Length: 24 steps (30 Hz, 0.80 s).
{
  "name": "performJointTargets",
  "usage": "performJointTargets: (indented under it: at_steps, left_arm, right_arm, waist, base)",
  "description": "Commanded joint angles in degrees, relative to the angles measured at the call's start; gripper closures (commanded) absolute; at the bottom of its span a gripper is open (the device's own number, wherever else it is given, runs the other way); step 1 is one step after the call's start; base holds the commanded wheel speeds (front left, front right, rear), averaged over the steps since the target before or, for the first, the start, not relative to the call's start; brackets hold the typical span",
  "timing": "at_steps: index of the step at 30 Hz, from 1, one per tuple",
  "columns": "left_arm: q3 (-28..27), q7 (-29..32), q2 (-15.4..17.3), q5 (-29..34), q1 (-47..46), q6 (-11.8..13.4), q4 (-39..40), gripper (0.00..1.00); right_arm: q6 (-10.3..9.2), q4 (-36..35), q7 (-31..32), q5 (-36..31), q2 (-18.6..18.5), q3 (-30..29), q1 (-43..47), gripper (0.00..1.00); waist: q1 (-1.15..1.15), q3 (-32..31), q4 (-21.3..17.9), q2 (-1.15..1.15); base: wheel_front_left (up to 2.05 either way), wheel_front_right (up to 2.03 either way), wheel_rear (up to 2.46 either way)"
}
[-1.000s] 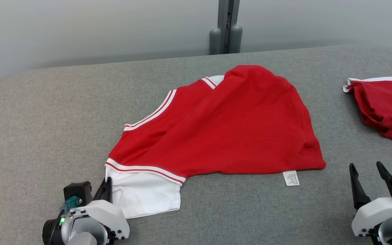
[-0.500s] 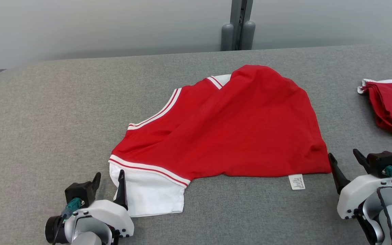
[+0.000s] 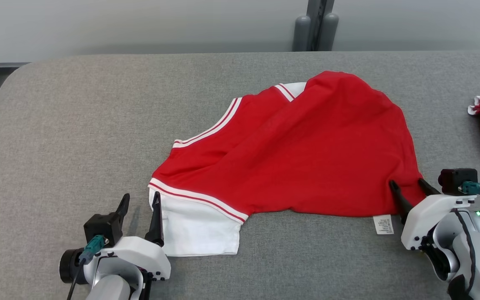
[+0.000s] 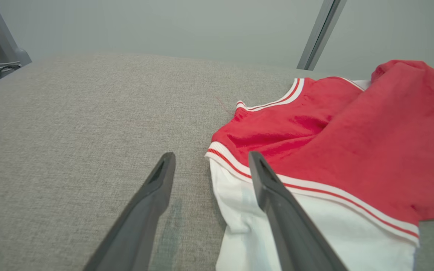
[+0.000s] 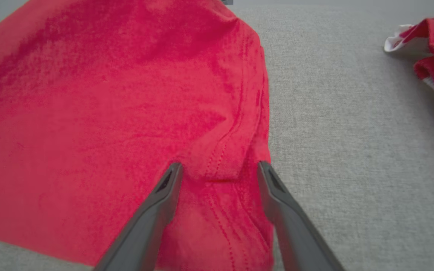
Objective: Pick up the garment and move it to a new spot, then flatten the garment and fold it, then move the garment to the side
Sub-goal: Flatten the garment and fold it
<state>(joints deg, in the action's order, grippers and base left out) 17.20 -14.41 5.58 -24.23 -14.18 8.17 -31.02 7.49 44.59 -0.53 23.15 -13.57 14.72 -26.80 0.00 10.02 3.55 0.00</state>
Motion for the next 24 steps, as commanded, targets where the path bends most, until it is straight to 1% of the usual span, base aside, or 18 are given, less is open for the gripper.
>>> performJointTargets:
  at_steps: [1, 8, 9, 10, 11, 12, 14, 15, 16, 17, 18, 24]
  left_arm:
    - [-0.1, -0.2, 0.5, 0.1, 0.7, 0.4, 0.5, 0.00]
    - [-0.1, -0.1, 1.0, -0.3, 0.8, 0.8, 1.3, 0.00]
    - [-0.1, 0.0, 1.1, -0.3, 0.9, 0.8, 1.4, 0.00]
    - [-0.1, 0.0, 1.2, -0.4, 0.9, 0.9, 1.5, 0.00]
    - [-0.1, 0.0, 1.3, -0.4, 1.0, 0.9, 1.5, 0.00]
    - [-0.1, 0.1, 1.3, -0.3, 1.0, 1.0, 1.6, 0.00]
    - [0.0, 0.1, 1.4, -0.4, 1.0, 1.1, 1.8, 0.00]
    - [0.0, 0.1, 1.5, -0.4, 1.0, 1.1, 2.0, 0.00]
    - [0.1, 0.1, 1.5, -0.4, 0.9, 1.2, 2.1, 0.00]
    - [0.1, 0.1, 1.5, -0.4, 0.9, 1.3, 2.2, 0.00]
    - [0.2, 0.2, 1.5, -0.4, 0.9, 1.4, 2.3, 0.00]
    - [0.5, 0.5, 1.7, -0.6, 1.0, 1.5, 2.6, 0.00]
  right_arm:
    - [0.01, 1.5, -0.3, 1.7, -0.4, 0.5, -1.1, 0.00]
    - [0.01, 5.0, -2.7, 4.7, -0.8, 3.4, -3.4, 0.00]
    - [0.01, 5.5, -3.2, 5.0, -0.9, 3.8, -3.8, 0.04]
    - [0.01, 6.0, -3.6, 5.2, -1.1, 4.2, -4.2, 0.08]
    - [0.01, 6.4, -4.1, 5.3, -1.3, 4.7, -4.5, 0.16]
    - [0.01, 6.9, -4.7, 5.4, -1.4, 5.1, -4.9, 0.25]
    - [0.01, 7.7, -6.0, 5.3, -1.5, 6.0, -5.7, 0.52]
    - [0.01, 8.0, -6.7, 5.4, -1.5, 6.4, -6.2, 0.59]
    - [0.01, 8.5, -7.2, 5.5, -1.4, 6.9, -6.5, 0.70]
    - [0.01, 8.8, -7.6, 5.7, -1.3, 7.3, -6.8, 0.83]
    - [0.01, 9.2, -7.9, 5.8, -1.3, 7.7, -7.1, 1.00]
    - [0.01, 12.0, -9.5, 6.8, -2.4, 9.2, -8.6, 1.00]
  waist:
    - [0.00, 0.5, 0.7, 0.00]
    - [0.00, 1.0, 1.4, 0.00]
    - [0.00, 1.0, 1.4, 0.00]
    - [0.00, 1.1, 1.4, 0.00]
    - [0.00, 1.1, 1.4, 0.00]
    - [0.00, 1.1, 1.3, 0.00]
    - [0.00, 1.1, 1.2, 0.00]
    - [0.00, 1.2, 1.1, 0.00]
    - [0.00, 1.2, 1.0, 0.00]
    - [0.00, 1.2, 0.9, 0.00]
    - [0.00, 1.2, 0.8, 0.00]
    - [0.00, 1.2, 0.5, 0.00]
  base:
    - [0.00, 0.00, 0.00]
    - [0.00, 0.00, 0.00]
    - [0.00, 0.00, 0.00]
    - [0.00, 0.00, 0.00]
    - [0.00, 0.00, 0.00]
    - [0.00, 0.00, 0.00]
    - [0.00, 0.00, 0.00]
    - [0.00, 0.00, 0.00]
    - [0.00, 0.00, 0.00]
    - [0.00, 0.00, 0.00]
    - [0.00, 0.00, 0.00]
    - [0.00, 0.00, 0.00]
